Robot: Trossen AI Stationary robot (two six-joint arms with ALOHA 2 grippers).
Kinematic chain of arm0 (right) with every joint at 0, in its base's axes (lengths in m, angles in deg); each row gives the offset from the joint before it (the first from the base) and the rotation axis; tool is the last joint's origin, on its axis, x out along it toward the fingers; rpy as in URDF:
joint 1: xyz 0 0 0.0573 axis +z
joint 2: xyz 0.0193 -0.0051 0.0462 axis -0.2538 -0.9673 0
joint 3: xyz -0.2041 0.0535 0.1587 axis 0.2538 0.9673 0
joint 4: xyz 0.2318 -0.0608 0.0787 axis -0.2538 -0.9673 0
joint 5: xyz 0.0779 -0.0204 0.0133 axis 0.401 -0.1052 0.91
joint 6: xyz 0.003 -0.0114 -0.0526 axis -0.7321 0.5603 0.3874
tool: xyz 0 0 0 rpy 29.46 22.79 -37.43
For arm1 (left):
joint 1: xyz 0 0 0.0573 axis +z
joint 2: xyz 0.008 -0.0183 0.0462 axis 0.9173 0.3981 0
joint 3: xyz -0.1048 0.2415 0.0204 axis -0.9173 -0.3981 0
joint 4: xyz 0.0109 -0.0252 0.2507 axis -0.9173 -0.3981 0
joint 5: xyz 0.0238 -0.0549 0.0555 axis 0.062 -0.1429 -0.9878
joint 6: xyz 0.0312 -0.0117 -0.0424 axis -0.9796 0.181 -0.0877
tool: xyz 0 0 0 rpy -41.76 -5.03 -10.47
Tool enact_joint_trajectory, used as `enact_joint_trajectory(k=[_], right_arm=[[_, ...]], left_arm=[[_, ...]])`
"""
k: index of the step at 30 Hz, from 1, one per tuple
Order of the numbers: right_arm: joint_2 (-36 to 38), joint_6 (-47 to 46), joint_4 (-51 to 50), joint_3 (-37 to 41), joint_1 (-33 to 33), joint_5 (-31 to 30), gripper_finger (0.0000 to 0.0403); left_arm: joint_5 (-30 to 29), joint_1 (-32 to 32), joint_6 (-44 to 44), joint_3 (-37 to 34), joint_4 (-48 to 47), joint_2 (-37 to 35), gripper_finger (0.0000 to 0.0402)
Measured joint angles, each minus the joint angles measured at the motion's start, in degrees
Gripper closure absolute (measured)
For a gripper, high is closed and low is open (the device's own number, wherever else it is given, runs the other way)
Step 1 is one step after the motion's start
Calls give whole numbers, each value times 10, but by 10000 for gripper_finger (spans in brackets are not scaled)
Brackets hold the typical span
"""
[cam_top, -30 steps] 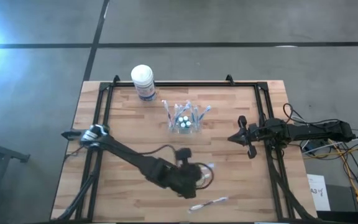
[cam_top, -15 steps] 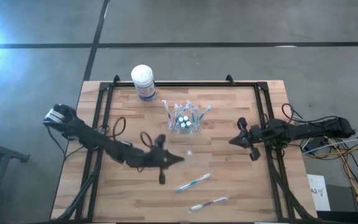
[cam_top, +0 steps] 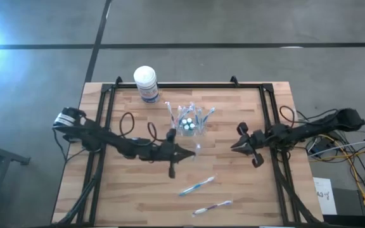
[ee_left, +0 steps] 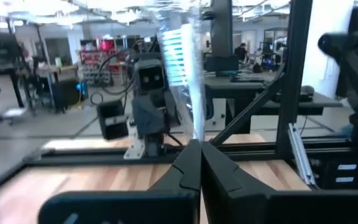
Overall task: Pick & Place toothbrushing station
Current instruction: Put the blue toothbrush into the transparent organizer
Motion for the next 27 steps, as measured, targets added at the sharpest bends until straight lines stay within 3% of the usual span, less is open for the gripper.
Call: enact_joint_trajectory(k=[6, 13, 19, 27], right_arm=[[-116, -11, 134, -6, 7, 0, 261], [-227, 24, 143, -94, 7, 0, 176], [-296, 24, 140, -159, 6, -9, 155], [-383, 4, 131, -227, 5, -45, 175]], left_arm=[[0, 4, -34, 73, -49, 27, 401], [-36, 10, -52, 137, -82, 61, 401], [-61, 10, -50, 144, -94, 73, 401], [-62, 9, -42, 143, -104, 72, 401]])
